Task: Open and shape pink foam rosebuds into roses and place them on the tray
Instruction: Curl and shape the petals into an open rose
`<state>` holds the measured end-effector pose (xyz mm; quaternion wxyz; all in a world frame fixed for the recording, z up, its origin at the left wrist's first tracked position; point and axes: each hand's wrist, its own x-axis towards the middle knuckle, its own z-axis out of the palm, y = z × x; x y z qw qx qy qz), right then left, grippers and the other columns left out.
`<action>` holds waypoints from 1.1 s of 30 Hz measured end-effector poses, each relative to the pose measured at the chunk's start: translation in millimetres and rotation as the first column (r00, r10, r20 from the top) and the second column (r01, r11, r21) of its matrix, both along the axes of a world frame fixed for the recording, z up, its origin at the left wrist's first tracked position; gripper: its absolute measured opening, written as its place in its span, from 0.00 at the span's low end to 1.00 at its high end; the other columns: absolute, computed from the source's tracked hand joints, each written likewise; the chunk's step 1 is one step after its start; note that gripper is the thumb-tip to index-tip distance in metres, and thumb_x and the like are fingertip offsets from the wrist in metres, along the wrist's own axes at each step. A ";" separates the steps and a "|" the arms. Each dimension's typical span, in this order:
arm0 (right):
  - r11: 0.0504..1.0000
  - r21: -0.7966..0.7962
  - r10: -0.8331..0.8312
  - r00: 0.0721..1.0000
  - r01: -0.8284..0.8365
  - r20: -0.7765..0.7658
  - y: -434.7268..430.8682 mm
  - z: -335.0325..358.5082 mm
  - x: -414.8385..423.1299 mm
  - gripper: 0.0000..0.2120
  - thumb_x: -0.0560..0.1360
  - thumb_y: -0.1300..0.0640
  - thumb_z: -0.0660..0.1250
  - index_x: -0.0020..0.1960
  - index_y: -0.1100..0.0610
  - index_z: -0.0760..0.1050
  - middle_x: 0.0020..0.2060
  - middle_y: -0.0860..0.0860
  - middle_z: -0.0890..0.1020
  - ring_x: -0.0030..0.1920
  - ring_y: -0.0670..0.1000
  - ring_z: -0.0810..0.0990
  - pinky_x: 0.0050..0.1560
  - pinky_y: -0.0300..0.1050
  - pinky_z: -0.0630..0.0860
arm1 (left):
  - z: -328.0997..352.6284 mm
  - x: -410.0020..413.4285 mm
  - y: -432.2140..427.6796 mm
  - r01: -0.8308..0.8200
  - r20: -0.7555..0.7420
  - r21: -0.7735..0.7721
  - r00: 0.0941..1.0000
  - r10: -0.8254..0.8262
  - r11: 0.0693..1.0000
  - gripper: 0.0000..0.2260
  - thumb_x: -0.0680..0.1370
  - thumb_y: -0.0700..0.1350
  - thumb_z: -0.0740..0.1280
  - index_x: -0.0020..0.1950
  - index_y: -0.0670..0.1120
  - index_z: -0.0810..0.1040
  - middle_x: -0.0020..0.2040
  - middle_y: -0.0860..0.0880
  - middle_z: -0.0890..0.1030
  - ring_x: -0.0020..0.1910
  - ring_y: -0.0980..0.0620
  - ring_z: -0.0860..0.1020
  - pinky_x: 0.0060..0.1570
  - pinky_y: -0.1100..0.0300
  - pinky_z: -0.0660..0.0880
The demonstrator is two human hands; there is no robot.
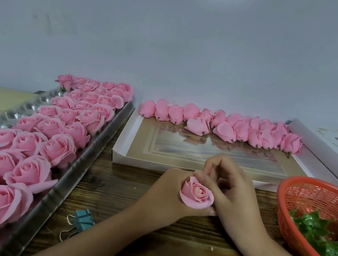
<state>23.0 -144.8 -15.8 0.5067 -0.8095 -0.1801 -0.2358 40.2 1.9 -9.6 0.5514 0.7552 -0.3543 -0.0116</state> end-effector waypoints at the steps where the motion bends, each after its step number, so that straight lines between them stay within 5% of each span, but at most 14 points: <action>1: 1.000 -0.017 -0.015 0.999 0.015 0.031 -0.6 0.7 -0.1 0.08 0.72 0.47 0.68 0.39 0.47 0.71 0.33 0.47 0.73 0.34 0.48 0.72 0.35 0.44 0.70 | 0.3 0.2 0.0 0.000 0.001 -0.001 1.000 0.000 1.000 0.13 0.68 0.42 0.76 0.38 0.58 0.76 0.34 0.62 0.80 0.37 0.63 0.79 0.39 0.72 0.71; 5: 0.999 -0.041 -0.009 0.989 0.015 0.148 -1.8 1.2 -1.6 0.10 0.71 0.57 0.73 0.40 0.49 0.72 0.35 0.44 0.74 0.34 0.46 0.72 0.36 0.37 0.69 | -1.7 1.3 -2.0 -0.013 0.017 0.007 1.000 0.013 1.000 0.12 0.68 0.41 0.76 0.39 0.58 0.77 0.34 0.61 0.80 0.38 0.62 0.79 0.40 0.71 0.72; 14: 0.996 -0.086 0.030 0.982 -0.014 0.188 2.6 6.9 -5.6 0.09 0.78 0.52 0.64 0.42 0.52 0.81 0.40 0.45 0.78 0.43 0.47 0.78 0.43 0.37 0.72 | -4.8 4.3 -0.8 -0.147 -0.001 0.052 0.989 0.147 0.988 0.13 0.69 0.42 0.75 0.39 0.57 0.74 0.35 0.63 0.77 0.38 0.70 0.77 0.40 0.77 0.72; 20: 0.984 -0.176 0.059 0.974 -0.020 0.218 4.4 6.3 -6.1 0.05 0.77 0.55 0.65 0.45 0.54 0.79 0.40 0.46 0.76 0.43 0.47 0.76 0.42 0.39 0.72 | -6.9 6.5 -2.0 -0.169 0.014 0.103 0.986 0.169 0.980 0.04 0.72 0.39 0.72 0.45 0.41 0.80 0.39 0.50 0.81 0.38 0.59 0.78 0.40 0.72 0.72; 23: 0.978 -0.206 0.067 0.974 -0.021 0.216 5.3 6.4 -6.0 0.03 0.76 0.54 0.65 0.45 0.52 0.76 0.41 0.45 0.76 0.44 0.46 0.76 0.42 0.39 0.71 | -9.1 8.4 -0.9 -0.176 -0.024 0.103 0.984 0.179 0.979 0.09 0.73 0.36 0.70 0.39 0.50 0.78 0.34 0.61 0.77 0.36 0.68 0.77 0.39 0.76 0.70; 25: 0.976 -0.214 0.073 0.976 -0.029 0.204 5.7 6.6 -6.1 0.01 0.76 0.53 0.65 0.46 0.49 0.75 0.42 0.43 0.76 0.45 0.46 0.76 0.43 0.38 0.71 | -10.7 10.0 -1.5 -0.178 -0.058 0.139 0.980 0.188 0.974 0.07 0.74 0.35 0.68 0.44 0.47 0.79 0.34 0.63 0.75 0.34 0.71 0.75 0.39 0.78 0.69; 29: 0.973 -0.226 0.089 0.979 -0.046 0.186 5.6 7.2 -7.4 0.03 0.77 0.52 0.65 0.48 0.44 0.74 0.43 0.41 0.76 0.46 0.46 0.77 0.44 0.37 0.72 | -12.8 14.3 -2.2 -0.198 -0.133 0.185 0.966 0.224 0.963 0.10 0.75 0.32 0.65 0.56 0.32 0.76 0.44 0.51 0.74 0.32 0.64 0.73 0.41 0.76 0.68; 33: 0.972 -0.227 0.099 0.984 -0.064 0.147 6.4 7.9 -8.3 0.03 0.76 0.51 0.66 0.49 0.44 0.73 0.44 0.41 0.76 0.47 0.46 0.77 0.45 0.37 0.72 | -11.0 9.2 -3.0 -0.239 0.032 0.208 0.971 0.238 0.948 0.06 0.76 0.41 0.68 0.49 0.40 0.80 0.43 0.47 0.81 0.42 0.56 0.78 0.43 0.71 0.73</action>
